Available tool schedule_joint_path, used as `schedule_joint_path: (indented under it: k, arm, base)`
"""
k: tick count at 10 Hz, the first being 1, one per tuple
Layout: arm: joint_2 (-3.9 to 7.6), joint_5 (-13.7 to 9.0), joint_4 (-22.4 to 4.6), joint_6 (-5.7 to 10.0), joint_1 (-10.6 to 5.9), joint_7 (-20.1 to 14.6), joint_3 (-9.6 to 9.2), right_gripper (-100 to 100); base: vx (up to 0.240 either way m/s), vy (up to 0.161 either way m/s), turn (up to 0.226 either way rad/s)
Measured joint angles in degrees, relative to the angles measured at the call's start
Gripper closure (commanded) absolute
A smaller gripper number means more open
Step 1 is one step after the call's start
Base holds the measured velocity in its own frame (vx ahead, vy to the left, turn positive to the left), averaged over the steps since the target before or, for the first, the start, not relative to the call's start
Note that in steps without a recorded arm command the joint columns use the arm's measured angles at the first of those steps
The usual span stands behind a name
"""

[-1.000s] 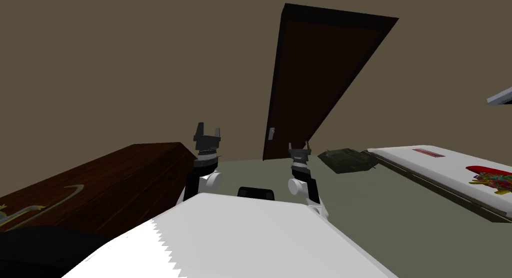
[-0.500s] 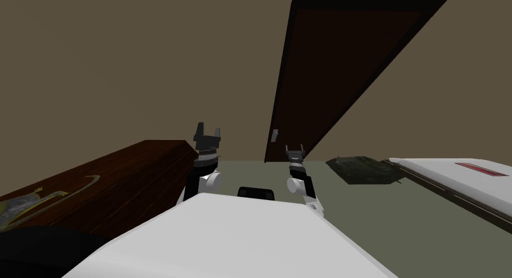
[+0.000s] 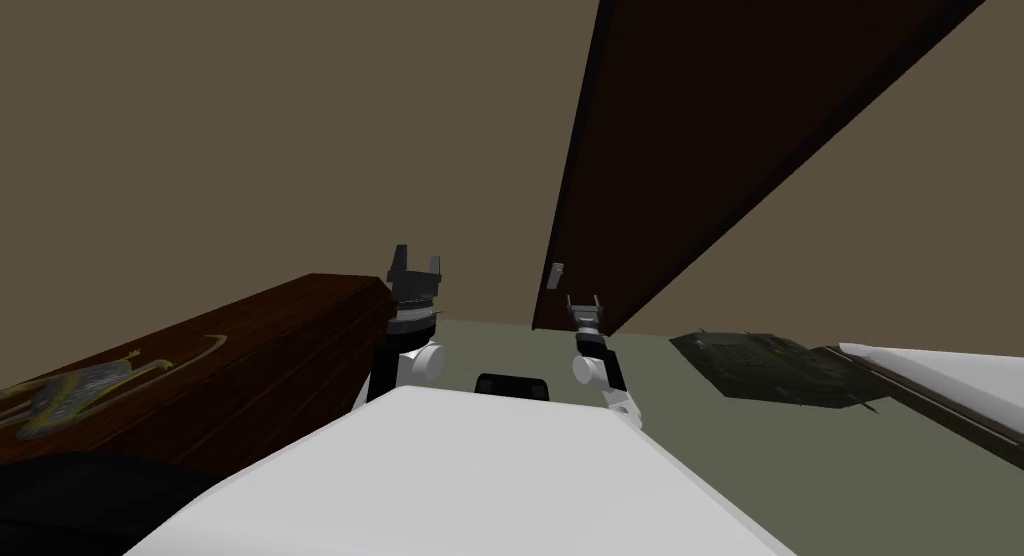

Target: Pull the door open

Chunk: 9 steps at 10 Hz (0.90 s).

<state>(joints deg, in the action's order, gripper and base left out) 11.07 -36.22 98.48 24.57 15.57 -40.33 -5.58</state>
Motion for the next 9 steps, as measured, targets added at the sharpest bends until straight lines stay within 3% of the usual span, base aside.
schedule_joint_path:
  k: [4, 9]
  arm:
    - [1.67, -4.6, -5.7, -1.06, -2.5, -5.8, -0.81, -100]
    - [3.22, -9.2, -10.6, -2.16, -4.18, -11.6, -1.72, -100]
  base:
    - [0.082, -0.06, 0.133]
    - [0.075, -0.06, 0.105]
